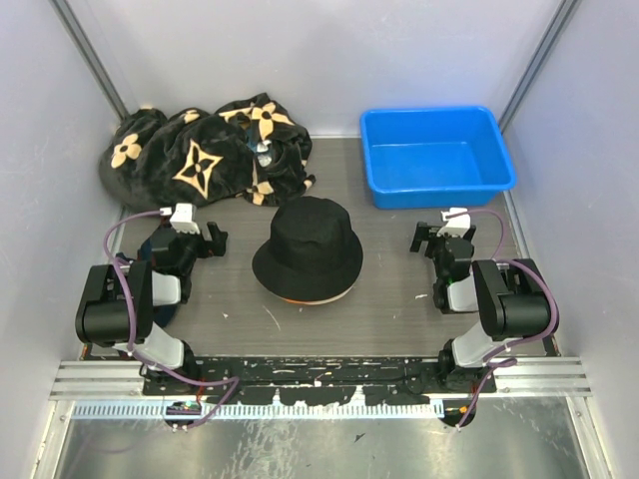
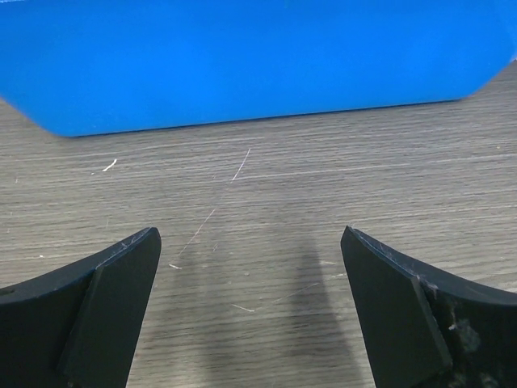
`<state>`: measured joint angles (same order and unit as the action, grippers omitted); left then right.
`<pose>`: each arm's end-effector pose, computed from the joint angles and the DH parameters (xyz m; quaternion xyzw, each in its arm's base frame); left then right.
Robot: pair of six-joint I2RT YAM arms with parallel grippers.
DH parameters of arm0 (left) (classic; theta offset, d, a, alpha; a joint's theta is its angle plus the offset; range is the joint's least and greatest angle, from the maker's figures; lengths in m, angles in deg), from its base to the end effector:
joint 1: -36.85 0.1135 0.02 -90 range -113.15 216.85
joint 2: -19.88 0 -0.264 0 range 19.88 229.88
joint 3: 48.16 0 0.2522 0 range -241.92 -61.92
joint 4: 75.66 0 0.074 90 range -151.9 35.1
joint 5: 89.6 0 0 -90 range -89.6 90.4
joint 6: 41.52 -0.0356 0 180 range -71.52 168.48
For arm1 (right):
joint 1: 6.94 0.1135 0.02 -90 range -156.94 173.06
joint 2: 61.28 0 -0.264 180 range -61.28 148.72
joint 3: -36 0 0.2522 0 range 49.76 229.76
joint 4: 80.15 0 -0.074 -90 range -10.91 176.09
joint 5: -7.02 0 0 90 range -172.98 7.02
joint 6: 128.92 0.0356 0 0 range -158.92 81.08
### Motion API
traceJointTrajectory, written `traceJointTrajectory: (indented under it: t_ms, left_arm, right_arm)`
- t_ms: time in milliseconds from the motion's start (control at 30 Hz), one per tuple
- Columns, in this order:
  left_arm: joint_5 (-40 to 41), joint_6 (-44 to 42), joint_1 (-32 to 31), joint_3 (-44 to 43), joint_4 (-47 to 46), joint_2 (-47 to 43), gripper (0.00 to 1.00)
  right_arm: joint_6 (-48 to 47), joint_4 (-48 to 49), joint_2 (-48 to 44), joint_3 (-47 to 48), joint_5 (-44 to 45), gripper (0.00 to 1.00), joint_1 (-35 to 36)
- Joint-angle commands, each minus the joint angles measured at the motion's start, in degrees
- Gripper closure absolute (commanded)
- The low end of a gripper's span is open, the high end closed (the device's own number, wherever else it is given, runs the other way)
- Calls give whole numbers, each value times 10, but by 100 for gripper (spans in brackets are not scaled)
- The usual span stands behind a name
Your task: Stack the hats
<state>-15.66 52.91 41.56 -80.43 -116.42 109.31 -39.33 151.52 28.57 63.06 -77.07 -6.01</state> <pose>0.2579 0.0114 0.1350 0.0202 0.7970 -0.1104 0.5934 0.2420 0.0003 0.1321 0.0237 0.7716 -0.0369 0.6346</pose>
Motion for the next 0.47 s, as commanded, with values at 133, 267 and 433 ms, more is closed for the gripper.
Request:
traceJointTrajectory:
  t_ms: [133, 267, 433]
  left_arm:
    - [-6, -15, -2, -15, -12, -4, 2]
    - [-6, -15, -1, -15, -12, -3, 2]
    - [-6, -15, -1, -14, -11, -3, 2]
  right_arm:
    - [7, 24, -17, -2, -7, 0, 0]
    - [5, 21, -16, 1, -8, 0, 0]
    - [5, 25, -17, -2, -10, 0, 0]
